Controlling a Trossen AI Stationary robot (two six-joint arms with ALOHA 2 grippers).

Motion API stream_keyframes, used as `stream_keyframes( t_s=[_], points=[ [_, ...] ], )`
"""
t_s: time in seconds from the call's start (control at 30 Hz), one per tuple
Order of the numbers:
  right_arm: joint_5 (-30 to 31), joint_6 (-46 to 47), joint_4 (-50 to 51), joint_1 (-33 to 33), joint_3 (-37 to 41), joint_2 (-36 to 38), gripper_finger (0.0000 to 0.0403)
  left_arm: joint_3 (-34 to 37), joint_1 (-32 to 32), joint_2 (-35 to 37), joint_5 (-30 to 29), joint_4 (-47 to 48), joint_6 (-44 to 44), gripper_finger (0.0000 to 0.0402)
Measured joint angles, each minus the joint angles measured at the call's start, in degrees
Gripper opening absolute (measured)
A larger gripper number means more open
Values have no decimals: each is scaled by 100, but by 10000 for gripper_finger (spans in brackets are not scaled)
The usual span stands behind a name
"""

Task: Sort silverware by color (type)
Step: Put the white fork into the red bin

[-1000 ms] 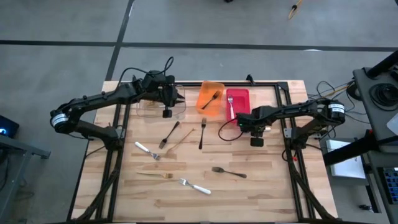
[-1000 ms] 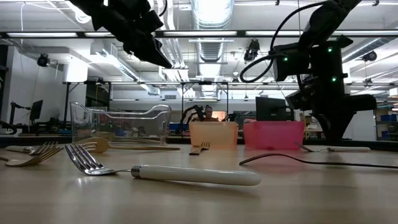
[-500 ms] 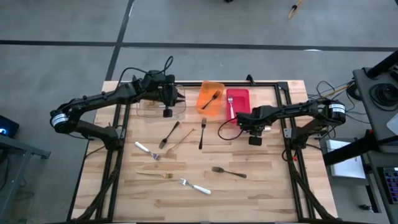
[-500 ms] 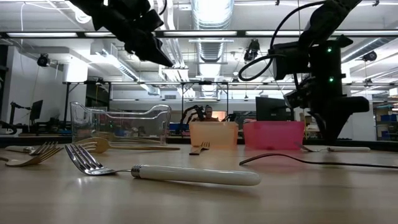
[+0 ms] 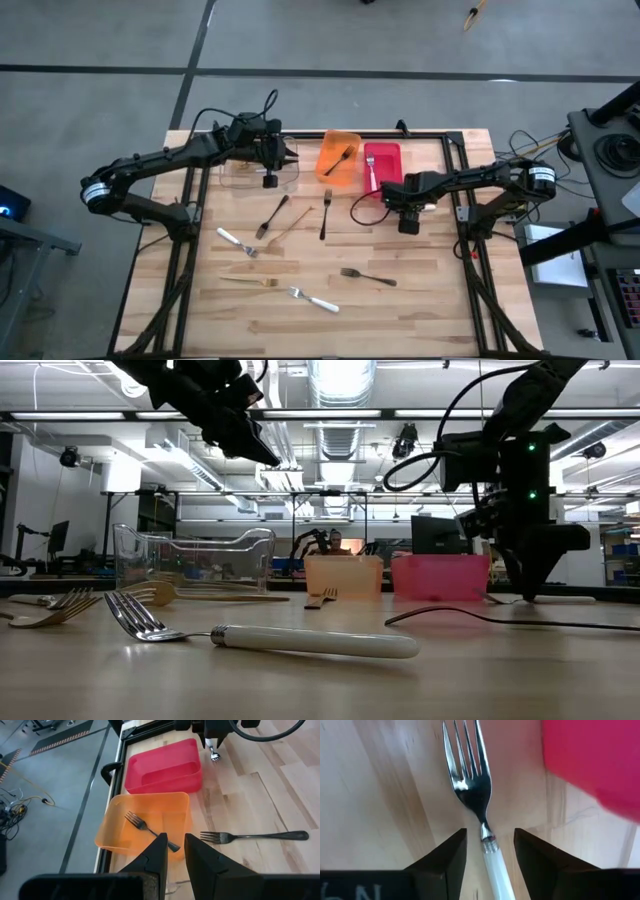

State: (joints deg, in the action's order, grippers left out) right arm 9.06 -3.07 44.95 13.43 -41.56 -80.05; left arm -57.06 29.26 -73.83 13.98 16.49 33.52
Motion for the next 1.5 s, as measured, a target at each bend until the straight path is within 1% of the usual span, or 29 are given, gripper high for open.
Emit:
stream_keyframes(
  t_s=[0.3,0.43,0.53,0.77,0.93,1.03,1.1,1.27,1.4,1.5],
  points=[
    [-67,73,-464,-2,226,-101,127,0,-2,0,2,1,2,48],
    [-296,103,-512,5,247,-204,107,0,-2,0,2,0,-7,48],
    [-394,124,-537,4,253,-215,85,0,-2,0,4,2,-17,48],
    [-581,311,-568,-11,260,-203,18,0,0,0,4,2,-33,48],
    [-599,421,-567,-11,262,-162,11,0,-1,-1,4,3,-35,48],
    [-679,565,-562,-11,264,-17,11,0,-2,-1,2,11,-35,48],
    [-807,782,-543,-15,266,131,10,0,-1,0,2,16,-37,48],
    [-1508,1403,-508,-79,40,466,9,0,-2,0,1,16,7,48],
    [-1658,2034,-465,-196,-202,539,9,0,4,0,0,-5,17,48],
    [-1607,2299,-499,-249,-473,554,9,0,7,0,-2,-7,28,48]
  ],
)
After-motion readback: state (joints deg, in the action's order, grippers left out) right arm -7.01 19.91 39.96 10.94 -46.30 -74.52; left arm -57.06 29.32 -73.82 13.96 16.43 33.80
